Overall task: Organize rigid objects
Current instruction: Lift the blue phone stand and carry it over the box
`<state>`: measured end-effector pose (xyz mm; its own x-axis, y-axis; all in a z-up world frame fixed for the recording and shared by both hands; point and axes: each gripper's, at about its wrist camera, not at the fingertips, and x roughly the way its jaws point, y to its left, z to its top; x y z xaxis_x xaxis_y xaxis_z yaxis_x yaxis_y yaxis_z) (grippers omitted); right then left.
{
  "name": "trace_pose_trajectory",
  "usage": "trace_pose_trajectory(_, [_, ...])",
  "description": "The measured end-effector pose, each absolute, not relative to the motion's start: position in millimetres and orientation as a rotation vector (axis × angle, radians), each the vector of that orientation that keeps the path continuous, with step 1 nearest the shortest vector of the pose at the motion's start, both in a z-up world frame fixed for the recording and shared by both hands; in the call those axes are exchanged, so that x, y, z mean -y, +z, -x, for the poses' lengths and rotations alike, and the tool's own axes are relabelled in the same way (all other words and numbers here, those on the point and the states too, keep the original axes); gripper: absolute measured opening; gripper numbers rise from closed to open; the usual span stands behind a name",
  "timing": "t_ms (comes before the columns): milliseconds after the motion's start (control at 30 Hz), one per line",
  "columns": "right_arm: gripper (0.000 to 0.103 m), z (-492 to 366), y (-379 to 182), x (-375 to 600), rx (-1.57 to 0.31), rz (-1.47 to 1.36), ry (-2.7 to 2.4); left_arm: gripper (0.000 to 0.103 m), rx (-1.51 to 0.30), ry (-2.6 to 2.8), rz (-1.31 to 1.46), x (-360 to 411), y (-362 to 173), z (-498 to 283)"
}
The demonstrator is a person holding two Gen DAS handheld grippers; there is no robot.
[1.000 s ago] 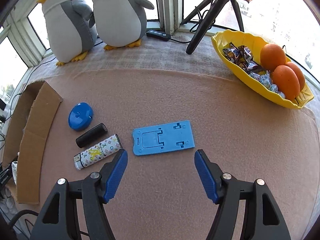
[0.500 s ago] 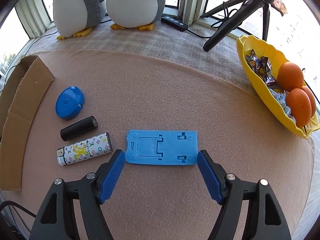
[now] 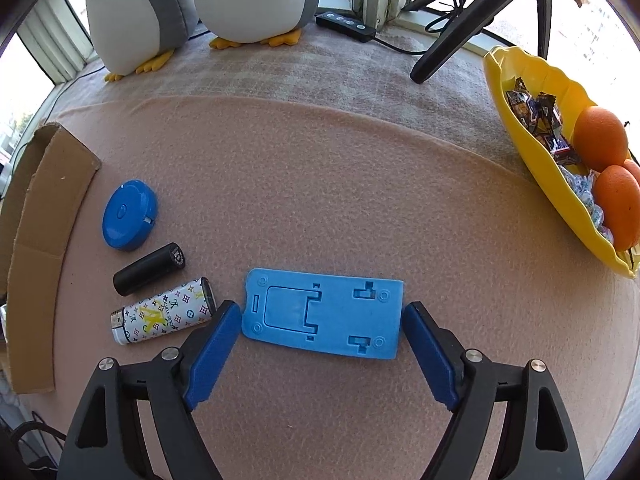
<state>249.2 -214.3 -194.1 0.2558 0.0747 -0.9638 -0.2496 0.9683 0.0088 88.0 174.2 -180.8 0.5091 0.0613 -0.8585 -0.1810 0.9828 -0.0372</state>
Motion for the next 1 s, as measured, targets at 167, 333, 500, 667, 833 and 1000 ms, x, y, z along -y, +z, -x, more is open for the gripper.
trace_pose_trajectory(167, [0.08,-246.6,-196.4,206.0,-1.303,0.203,0.225,0.052,-1.027,0.146,0.128,-174.4,-180.8,-88.0])
trace_pose_trajectory(333, [0.076,-247.9,-195.6,205.9,-1.306,0.196,0.223,0.052,-1.027,0.146,0.127,-174.2,-180.7,-88.1])
trace_pose_trajectory(500, [0.076,-244.4,-195.0,206.3,-1.297,0.195,0.218,0.052,-1.027,0.147,0.128,-174.1,-180.7,-88.2])
trace_pose_trajectory(667, [0.076,-233.2,-189.9,212.1,-1.282,0.177,0.2,0.052,-1.028,0.147,0.128,-174.1,-180.8,-88.2])
trace_pose_trajectory(833, [0.076,-224.4,-170.9,221.3,-1.241,0.149,0.18,0.052,-1.027,0.146,0.129,-174.3,-180.7,-88.2])
trace_pose_trajectory(1000, [0.076,-218.4,-140.0,210.9,-1.18,0.144,0.205,0.052,-1.025,0.145,0.134,-174.5,-180.8,-87.3])
